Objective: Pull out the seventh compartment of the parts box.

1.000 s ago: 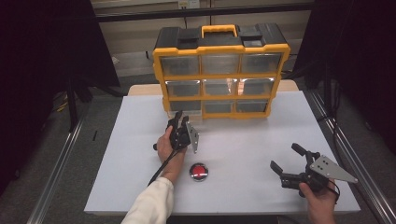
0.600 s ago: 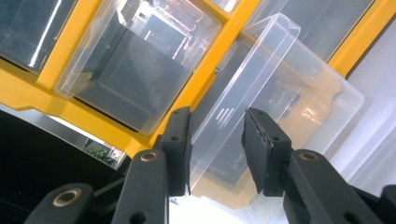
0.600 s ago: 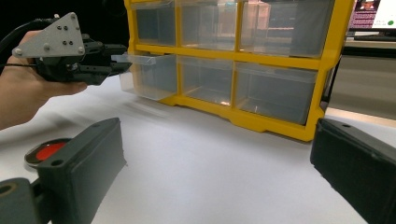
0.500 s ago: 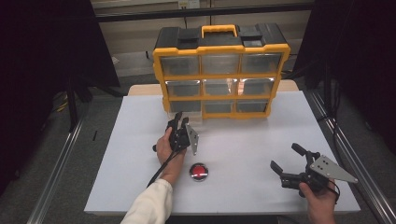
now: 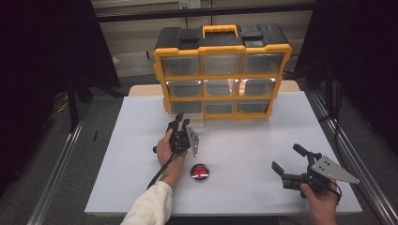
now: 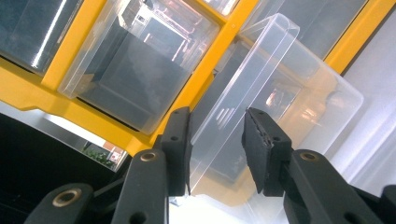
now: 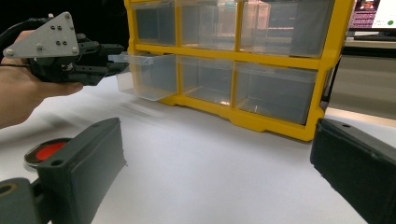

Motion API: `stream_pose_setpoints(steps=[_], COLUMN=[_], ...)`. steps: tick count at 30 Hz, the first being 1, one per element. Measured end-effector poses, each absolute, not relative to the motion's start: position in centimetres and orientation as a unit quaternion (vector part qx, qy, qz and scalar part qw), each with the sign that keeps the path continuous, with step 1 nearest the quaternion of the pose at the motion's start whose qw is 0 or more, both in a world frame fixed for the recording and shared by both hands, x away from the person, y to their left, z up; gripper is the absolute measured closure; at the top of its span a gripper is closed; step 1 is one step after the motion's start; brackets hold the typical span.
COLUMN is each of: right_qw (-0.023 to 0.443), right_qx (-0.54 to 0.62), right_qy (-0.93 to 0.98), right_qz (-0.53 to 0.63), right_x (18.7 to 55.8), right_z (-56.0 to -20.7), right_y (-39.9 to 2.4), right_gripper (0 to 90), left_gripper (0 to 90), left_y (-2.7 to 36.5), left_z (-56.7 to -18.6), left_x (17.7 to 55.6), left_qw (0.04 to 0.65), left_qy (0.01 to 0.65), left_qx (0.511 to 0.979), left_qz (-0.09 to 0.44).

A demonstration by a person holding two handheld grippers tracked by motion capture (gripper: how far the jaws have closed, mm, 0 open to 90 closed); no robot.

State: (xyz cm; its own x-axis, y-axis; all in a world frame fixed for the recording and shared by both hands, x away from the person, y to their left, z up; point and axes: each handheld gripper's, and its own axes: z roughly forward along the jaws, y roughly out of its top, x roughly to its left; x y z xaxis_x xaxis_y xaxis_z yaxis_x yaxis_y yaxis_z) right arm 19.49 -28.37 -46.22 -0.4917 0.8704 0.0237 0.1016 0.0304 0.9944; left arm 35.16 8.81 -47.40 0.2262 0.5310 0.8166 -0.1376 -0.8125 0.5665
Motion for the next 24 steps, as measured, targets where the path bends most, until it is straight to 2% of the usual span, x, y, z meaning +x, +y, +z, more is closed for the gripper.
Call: stream_pose_setpoints(steps=[24], right_qw=[0.331], right_qx=[0.38], right_qy=[0.64], right_qz=[0.58], right_x=[19.46], right_z=[-46.2], right_y=[-28.37], right_gripper=[2.3], left_gripper=[62.7], left_y=[9.01], left_z=[-47.28], left_x=[34.72], left_qw=[0.277], left_qy=[0.13], left_qx=[0.733], left_qz=[0.608])
